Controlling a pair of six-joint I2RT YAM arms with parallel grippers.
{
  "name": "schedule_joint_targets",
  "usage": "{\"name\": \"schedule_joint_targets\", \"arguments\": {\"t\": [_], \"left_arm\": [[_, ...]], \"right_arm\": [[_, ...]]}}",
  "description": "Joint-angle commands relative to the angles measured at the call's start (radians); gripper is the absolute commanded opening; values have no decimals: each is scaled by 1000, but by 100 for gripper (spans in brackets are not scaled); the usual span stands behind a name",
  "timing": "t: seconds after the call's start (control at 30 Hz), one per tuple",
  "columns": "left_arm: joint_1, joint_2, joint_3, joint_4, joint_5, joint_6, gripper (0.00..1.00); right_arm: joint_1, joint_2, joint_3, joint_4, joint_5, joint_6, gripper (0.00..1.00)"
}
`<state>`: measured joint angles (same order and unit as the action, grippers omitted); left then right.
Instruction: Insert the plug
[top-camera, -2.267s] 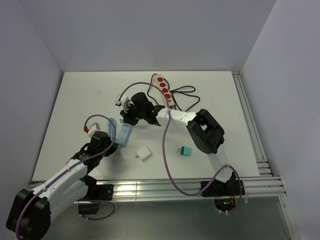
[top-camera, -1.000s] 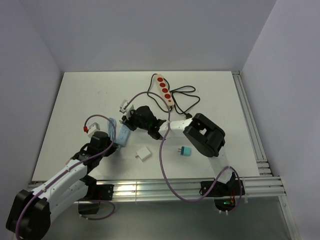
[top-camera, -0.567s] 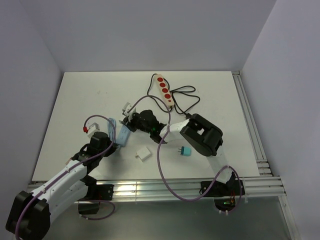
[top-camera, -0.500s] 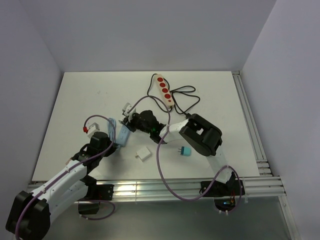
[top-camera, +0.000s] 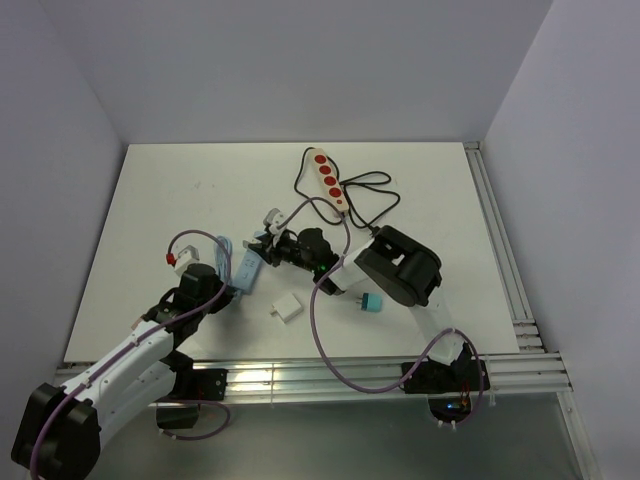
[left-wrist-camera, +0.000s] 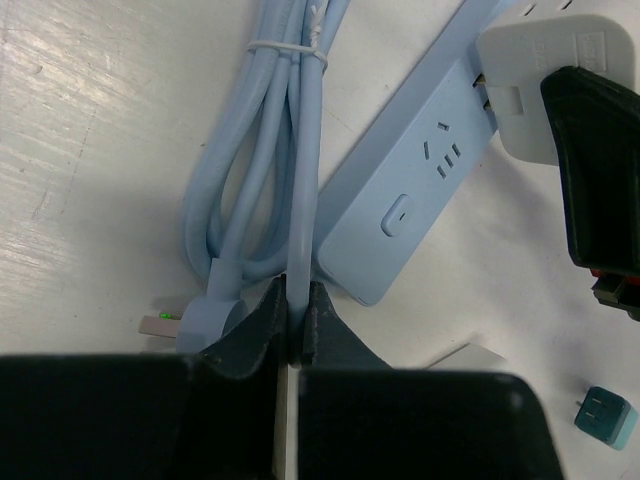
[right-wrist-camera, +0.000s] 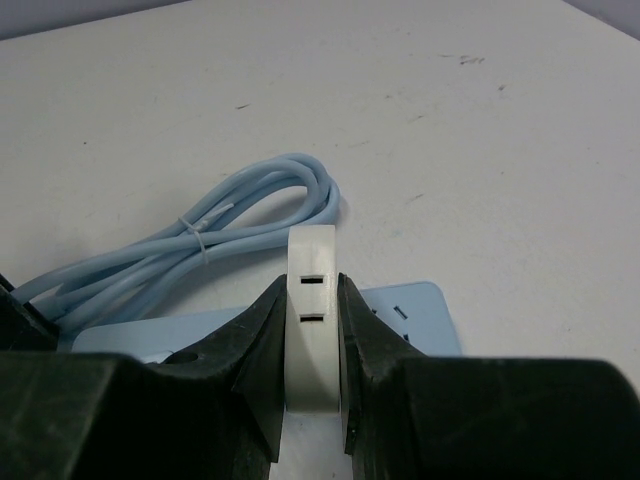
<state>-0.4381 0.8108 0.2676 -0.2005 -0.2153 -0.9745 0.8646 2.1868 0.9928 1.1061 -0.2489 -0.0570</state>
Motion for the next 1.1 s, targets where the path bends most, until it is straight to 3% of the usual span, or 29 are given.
{"name": "schedule_joint_targets", "arguments": {"t": [0.0,0.4,0.63,0.73,0.83,0.93,0.97,1.03,1.07], "left_arm": [[-4,-16,-2,4,19,-4,0],[-4,4,-4,18,28,-7,0],[-4,-15,2,1,25,2,0],[-4,-28,1,1,27,2,0],[-4,-33,-5,12,34,0,1],[-4,-35,-7,16,37,-4,11],[-4,-36,-5,13,37,-7,24],[-4,-51,-4,10,39,-3,41],[-4,-58,-2,9,40,-3,56]], "right_arm": [[-6,149,-123,-535,17,36,0],[37,211,10,-739,103,-20,0],[34,229,-14,-704,94,5,0],[19,171,-81,-591,77,54,0],[13,127,-96,-601,99,54,0],[16,76,-79,-617,134,92,1],[13,62,-72,-618,137,92,4],[14,45,-40,-647,152,98,16],[14,39,-30,-655,152,98,18]]}}
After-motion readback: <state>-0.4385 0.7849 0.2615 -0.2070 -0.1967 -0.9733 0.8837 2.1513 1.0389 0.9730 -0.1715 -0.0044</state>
